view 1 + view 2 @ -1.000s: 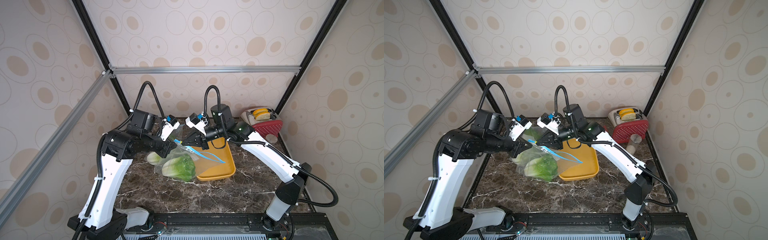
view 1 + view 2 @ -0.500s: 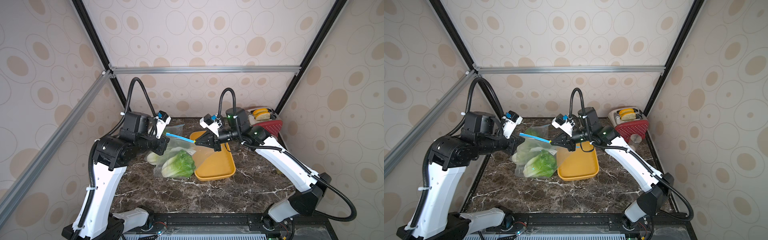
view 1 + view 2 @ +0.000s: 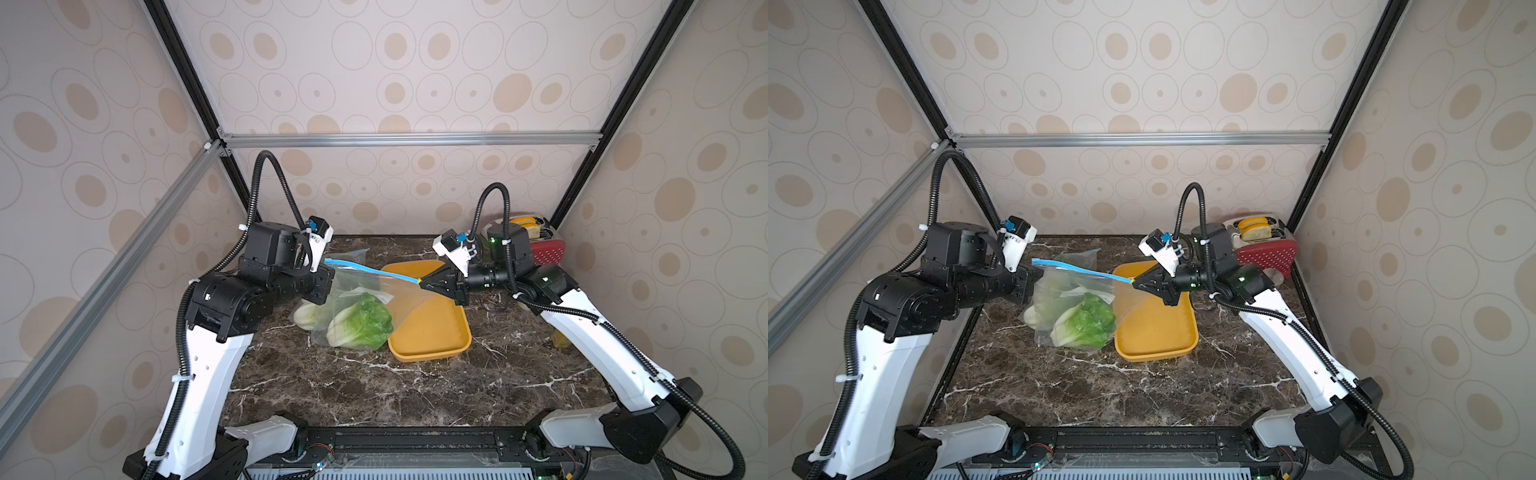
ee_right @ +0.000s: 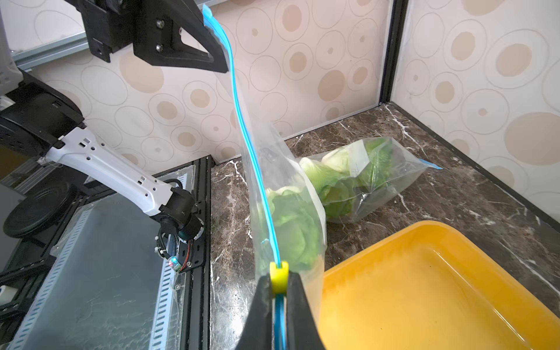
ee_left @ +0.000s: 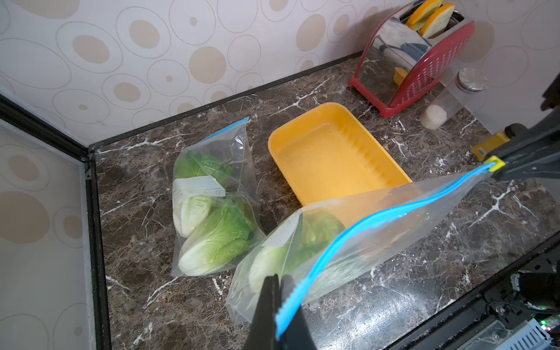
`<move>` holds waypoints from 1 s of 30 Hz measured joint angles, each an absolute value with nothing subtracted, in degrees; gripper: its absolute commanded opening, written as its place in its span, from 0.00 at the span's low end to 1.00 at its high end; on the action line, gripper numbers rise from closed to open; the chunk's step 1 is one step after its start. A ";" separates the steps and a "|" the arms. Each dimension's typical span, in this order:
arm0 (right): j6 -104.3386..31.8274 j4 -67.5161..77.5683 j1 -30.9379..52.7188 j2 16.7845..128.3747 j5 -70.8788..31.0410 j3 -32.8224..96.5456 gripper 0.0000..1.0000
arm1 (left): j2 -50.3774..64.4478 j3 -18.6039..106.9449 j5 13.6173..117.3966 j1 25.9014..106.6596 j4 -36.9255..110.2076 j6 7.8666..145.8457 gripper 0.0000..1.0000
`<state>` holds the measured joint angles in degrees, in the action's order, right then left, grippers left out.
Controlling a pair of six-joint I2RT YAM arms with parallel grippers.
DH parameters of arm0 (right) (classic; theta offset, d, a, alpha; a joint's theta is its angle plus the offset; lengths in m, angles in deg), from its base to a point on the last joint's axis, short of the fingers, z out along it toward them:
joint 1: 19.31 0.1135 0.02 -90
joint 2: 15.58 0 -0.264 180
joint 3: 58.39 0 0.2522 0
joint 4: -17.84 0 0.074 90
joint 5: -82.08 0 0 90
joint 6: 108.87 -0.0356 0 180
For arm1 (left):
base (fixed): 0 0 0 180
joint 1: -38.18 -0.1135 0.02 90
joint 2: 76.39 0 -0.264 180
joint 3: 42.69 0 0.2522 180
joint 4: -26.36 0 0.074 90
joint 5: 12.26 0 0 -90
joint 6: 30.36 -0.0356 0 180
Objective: Put the chinese cabbages into a zipper bag and zip it
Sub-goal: Zip the zipper on the zipper food storage bag.
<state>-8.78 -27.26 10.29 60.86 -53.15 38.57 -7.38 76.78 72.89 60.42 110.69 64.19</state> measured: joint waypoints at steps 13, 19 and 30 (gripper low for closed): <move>-11.69 -27.61 6.95 57.73 -52.41 34.74 0.00 | -7.38 76.78 74.86 60.42 109.38 66.31 0.00; -13.79 -27.89 6.86 58.65 -53.39 36.65 0.21 | -7.14 77.45 75.43 60.40 108.72 66.55 0.00; -23.43 -23.72 5.33 59.72 -54.16 43.23 0.54 | -0.98 91.66 87.34 58.61 106.43 66.75 0.00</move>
